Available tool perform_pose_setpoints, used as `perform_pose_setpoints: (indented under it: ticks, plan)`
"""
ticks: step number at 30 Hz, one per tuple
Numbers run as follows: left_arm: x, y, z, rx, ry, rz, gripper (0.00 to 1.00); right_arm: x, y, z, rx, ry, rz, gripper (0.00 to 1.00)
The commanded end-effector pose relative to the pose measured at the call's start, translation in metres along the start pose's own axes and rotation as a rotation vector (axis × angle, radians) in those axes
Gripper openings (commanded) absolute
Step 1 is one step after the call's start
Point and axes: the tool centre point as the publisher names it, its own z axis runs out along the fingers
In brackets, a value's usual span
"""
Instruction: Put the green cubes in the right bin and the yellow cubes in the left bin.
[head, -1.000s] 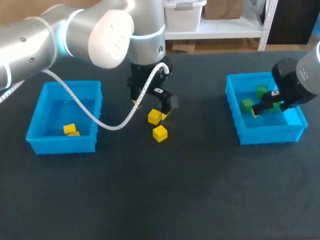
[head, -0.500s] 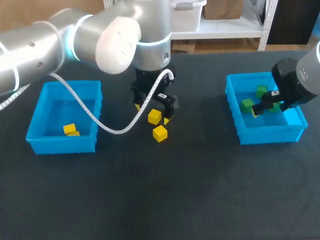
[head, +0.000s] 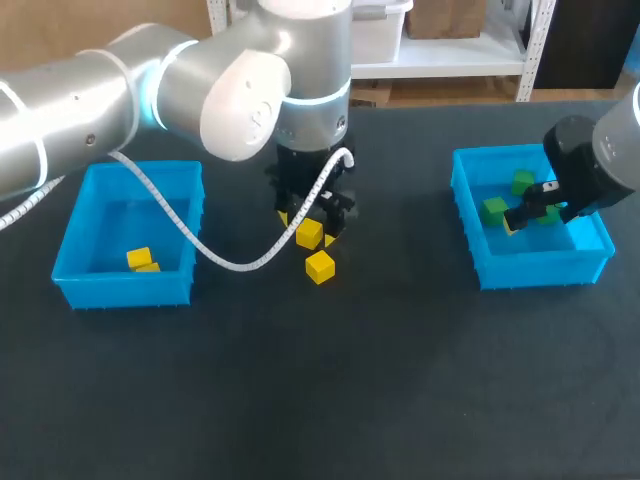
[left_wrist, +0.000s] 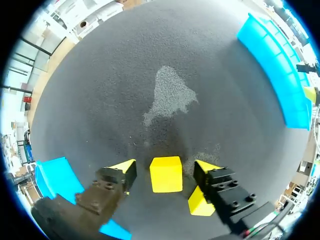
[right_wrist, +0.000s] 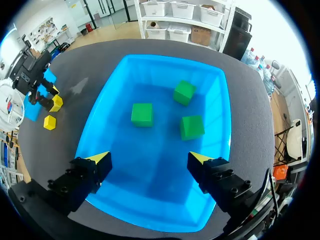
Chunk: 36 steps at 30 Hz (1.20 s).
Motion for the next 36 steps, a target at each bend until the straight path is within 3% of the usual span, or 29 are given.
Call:
perform_pose_setpoints:
  ticks: [1,8,13,24,30,36]
  plan:
    - [0.006,-0.001,0.002,0.0,-0.016,-0.002,0.0,0.001,0.001,-0.001,0.004,-0.004,0.001,1.0]
    - [0.013,-0.001,0.003,0.011,-0.026,-0.019,0.0,0.001,0.001,-0.001,0.004,-0.004,0.001,1.0]
    - [0.011,0.014,-0.012,0.018,-0.066,-0.054,0.0,0.001,0.001,-0.001,0.004,-0.004,0.001,1.0]
    - [0.014,0.076,-0.064,-0.005,-0.155,-0.139,0.0,0.001,0.001,-0.001,0.004,-0.004,0.001,1.0]
    - [0.027,0.108,-0.09,0.004,-0.197,-0.226,0.0,0.001,0.001,-0.001,0.004,-0.004,0.001,1.0]
    - [0.049,0.151,-0.108,-0.025,-0.233,-0.347,0.0,0.001,0.001,-0.001,0.004,-0.004,0.001,1.0]
